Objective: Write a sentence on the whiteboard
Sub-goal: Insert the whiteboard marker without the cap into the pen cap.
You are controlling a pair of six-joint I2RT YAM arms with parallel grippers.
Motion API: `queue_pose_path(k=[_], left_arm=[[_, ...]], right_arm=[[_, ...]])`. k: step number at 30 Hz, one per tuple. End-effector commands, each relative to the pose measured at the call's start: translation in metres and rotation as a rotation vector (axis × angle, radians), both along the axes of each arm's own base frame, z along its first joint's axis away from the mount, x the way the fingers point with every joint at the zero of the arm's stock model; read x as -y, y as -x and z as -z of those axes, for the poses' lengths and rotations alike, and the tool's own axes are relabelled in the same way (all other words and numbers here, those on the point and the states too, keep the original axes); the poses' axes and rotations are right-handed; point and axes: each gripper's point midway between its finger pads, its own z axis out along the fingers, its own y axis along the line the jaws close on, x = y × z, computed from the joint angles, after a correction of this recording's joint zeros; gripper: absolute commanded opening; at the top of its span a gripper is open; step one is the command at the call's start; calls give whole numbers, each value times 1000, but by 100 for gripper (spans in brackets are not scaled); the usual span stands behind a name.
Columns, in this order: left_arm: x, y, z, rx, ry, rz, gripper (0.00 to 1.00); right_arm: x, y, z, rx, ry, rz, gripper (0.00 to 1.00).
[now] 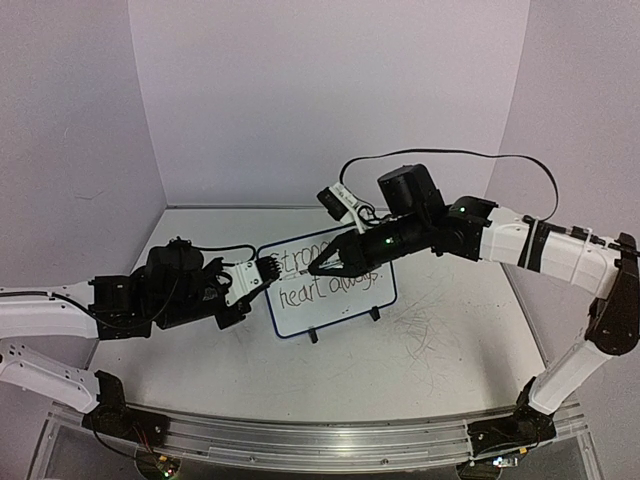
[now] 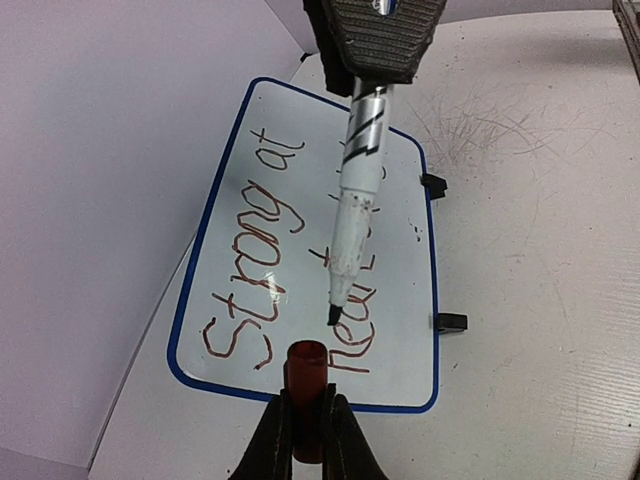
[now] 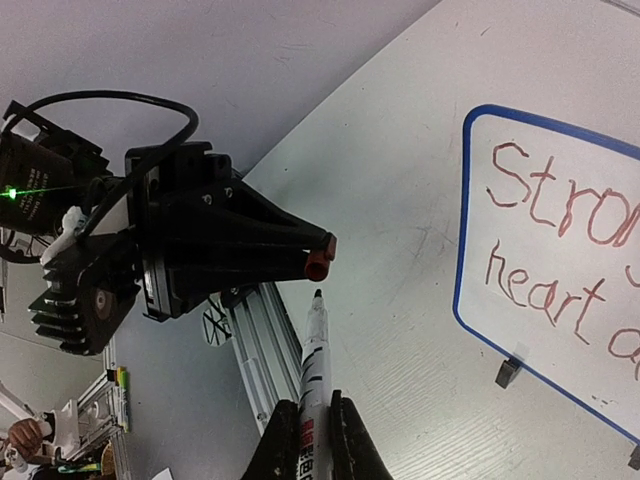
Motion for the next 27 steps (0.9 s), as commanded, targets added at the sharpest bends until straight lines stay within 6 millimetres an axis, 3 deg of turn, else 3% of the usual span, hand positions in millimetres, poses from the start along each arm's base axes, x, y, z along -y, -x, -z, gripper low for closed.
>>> queue_pose_path(k=[1, 7, 21, 27], left_arm=[[2, -3, -9, 42, 21, -6, 0], [3, -3, -6, 41, 12, -5, 0], [7, -1, -6, 31, 19, 11, 0], [4, -2, -2, 31, 7, 0, 0]], right_arm=[[-10, -1, -18, 23, -32, -17, 0], [-15, 0, -21, 27, -38, -32, 0], [-22, -3, -2, 6, -3, -31, 0], [-11, -2, -23, 62, -28, -2, 0]])
